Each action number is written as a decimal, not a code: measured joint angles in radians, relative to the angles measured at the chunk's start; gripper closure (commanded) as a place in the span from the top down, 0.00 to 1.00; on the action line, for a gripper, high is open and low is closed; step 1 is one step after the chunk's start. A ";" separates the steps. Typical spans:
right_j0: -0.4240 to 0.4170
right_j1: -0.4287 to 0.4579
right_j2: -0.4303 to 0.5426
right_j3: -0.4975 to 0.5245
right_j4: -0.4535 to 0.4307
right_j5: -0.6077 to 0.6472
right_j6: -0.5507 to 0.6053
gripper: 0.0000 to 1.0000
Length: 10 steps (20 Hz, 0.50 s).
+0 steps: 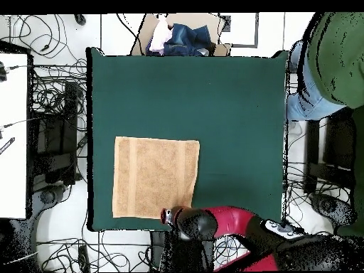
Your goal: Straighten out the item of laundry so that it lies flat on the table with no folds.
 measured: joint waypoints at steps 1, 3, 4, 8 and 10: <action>-0.002 -0.007 -0.005 0.007 -0.006 0.000 0.000 0.00; -0.008 -0.023 -0.006 0.018 -0.014 0.000 0.000 0.00; -0.011 -0.032 -0.006 0.021 -0.015 0.000 0.000 0.00; -0.030 -0.089 -0.006 0.033 -0.016 0.007 0.000 0.00; -0.034 -0.116 -0.006 0.036 -0.016 0.017 0.000 0.00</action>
